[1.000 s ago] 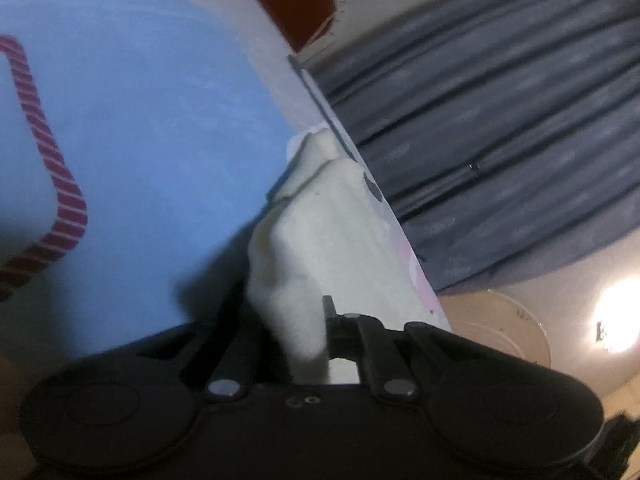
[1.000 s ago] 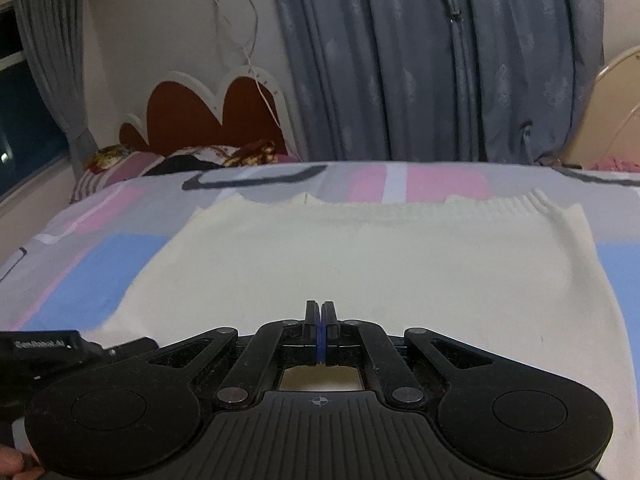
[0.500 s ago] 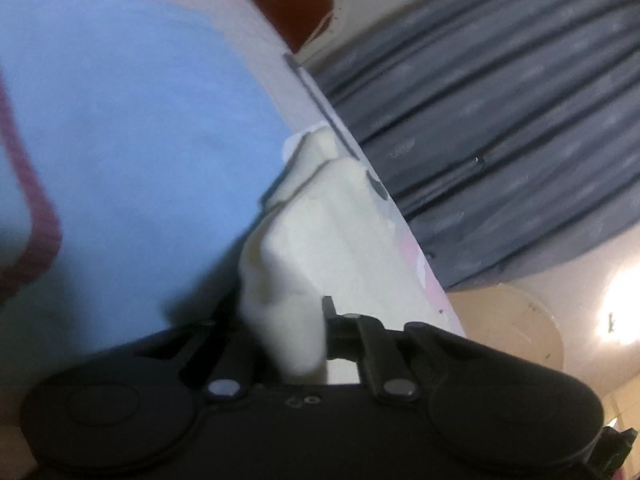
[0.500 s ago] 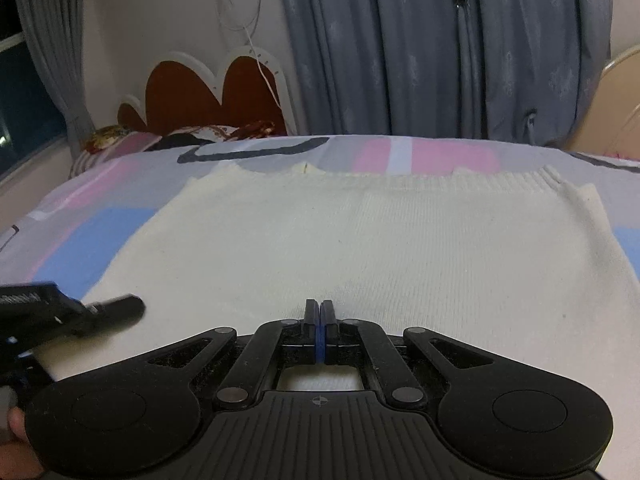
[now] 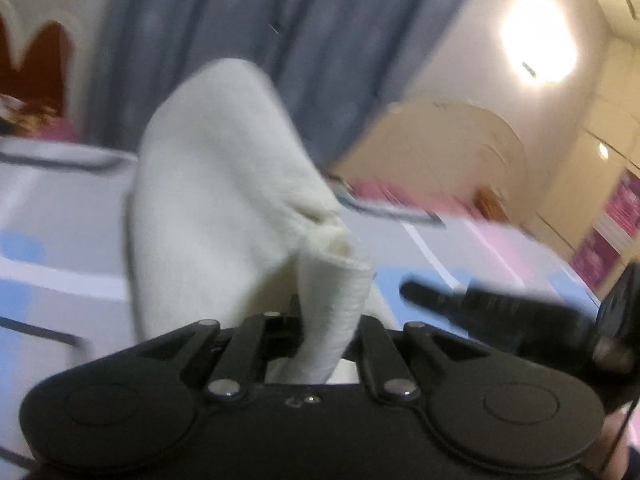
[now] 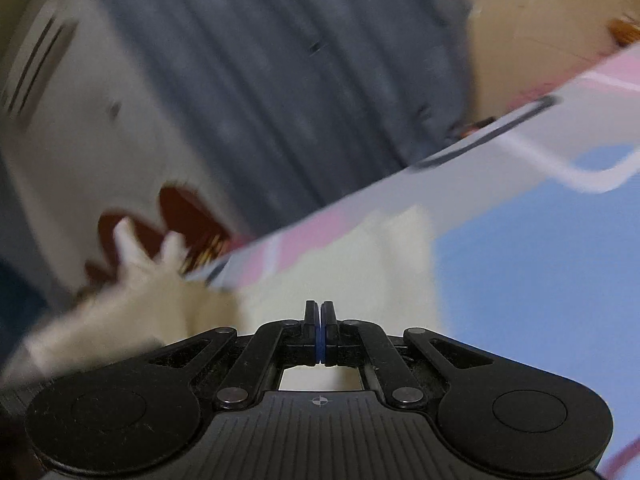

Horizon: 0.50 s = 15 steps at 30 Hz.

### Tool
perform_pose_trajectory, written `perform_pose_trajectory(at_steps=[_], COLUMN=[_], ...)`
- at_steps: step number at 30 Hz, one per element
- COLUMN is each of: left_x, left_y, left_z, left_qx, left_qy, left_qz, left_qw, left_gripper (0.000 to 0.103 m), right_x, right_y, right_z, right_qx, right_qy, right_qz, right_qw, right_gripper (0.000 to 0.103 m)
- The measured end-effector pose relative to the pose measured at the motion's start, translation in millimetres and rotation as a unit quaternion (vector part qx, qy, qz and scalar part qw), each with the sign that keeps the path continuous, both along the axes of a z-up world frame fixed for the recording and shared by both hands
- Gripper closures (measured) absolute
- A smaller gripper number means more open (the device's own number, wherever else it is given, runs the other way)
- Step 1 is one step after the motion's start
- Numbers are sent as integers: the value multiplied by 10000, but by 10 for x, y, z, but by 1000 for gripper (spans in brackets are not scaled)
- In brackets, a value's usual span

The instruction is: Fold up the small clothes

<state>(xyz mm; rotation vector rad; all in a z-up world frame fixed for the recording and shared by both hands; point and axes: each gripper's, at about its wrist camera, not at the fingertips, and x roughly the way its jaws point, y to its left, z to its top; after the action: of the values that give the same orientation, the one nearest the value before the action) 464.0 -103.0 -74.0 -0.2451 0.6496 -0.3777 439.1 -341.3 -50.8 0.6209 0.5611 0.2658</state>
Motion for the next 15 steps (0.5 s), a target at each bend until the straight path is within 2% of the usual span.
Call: perform_pose_trajectory(at_steps=[1,2,3,4,5,6,7,9,11,15], left_x=[32,51,46,9,-68,-136,-189,-233,-140,118], left_y=[-170,-299,-399,-436,-407,-335,-216,108,394,709], left_z=[-93,-174,-229,-236,-202,-151,-89,-5,18,-107], left_qx=[-16,-19,7,-38,-115,-164,-272,-615,-506,-306], left_qy=[160,351,573,594,446,340,228,-82,-238,76], left_qz=[-195,-348,-494,-590,-638,-597,-466,-119,388,838], left_qw=[9997,9988,9971,9965,9969,9975,9983,9980,9977,9960], left_gripper=[81,59,50,48,41,39,38,36,35,37], right_x=[-9,-20,-40,-60,-86,-118,-139,-169,-134,-17], right_y=[-131,-248,-339,-427,-496,-545,-593,-607,-496,-259], right_z=[9,8,2,-15,-26,-18,1,9,0,-43], right_qx=[87,156,205,236,230,199,186,232,302,204], right_qy=[20,57,75,117,156,146,92,81,44,41], right_qz=[-40,-62,-98,-129,-123,-138,-122,34,199,545], right_qw=[10000,9998,9997,9996,9995,9996,9997,9997,9993,9983], right_gripper=[103,103,101,97,78,57,54,54,55,55])
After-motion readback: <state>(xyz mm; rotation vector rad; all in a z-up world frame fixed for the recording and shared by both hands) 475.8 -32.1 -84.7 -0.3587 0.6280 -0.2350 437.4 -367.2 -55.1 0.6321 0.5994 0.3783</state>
